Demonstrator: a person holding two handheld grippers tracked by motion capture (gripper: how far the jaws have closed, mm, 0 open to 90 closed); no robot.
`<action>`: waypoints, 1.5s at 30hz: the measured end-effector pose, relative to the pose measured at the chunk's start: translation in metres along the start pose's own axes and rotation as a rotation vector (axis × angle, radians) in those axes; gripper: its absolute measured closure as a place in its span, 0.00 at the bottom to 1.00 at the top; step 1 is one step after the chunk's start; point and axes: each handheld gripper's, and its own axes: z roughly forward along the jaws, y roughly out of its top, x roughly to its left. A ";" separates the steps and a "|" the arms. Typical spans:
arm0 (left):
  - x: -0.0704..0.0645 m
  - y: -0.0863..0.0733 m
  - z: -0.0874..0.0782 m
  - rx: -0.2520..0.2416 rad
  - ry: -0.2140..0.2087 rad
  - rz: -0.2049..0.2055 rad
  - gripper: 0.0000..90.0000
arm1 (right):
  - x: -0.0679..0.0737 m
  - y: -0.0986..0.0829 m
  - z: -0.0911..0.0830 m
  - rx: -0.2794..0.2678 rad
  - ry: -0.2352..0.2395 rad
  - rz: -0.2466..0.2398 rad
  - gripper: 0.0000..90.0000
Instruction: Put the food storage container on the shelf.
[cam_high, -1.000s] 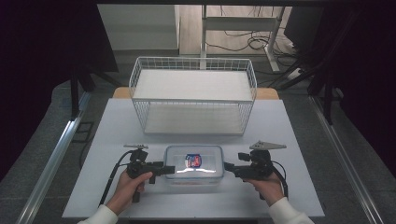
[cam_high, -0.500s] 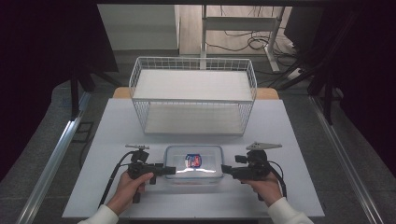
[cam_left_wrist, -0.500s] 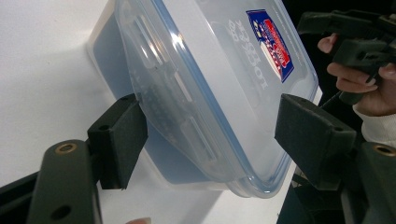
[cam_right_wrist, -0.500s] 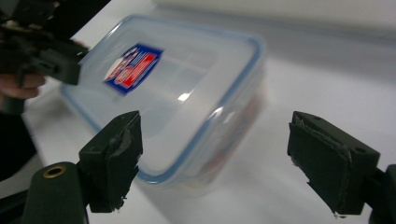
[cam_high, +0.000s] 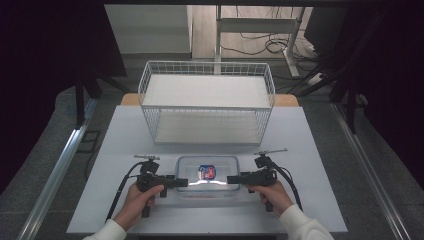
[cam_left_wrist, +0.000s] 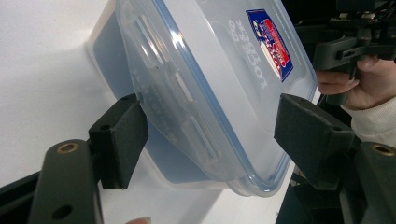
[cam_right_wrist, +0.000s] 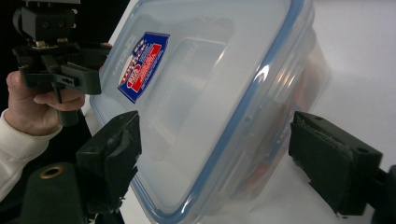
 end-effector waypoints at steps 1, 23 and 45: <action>0.000 0.000 0.000 -0.001 0.000 0.000 0.29 | 0.000 0.000 0.001 0.003 0.004 0.004 0.22; -0.007 -0.002 -0.011 -0.037 -0.008 0.035 0.43 | 0.002 -0.010 -0.014 -0.062 0.020 0.080 0.49; -0.017 -0.013 -0.022 -0.059 0.018 0.083 0.54 | 0.013 -0.022 -0.022 -0.116 0.016 0.060 0.57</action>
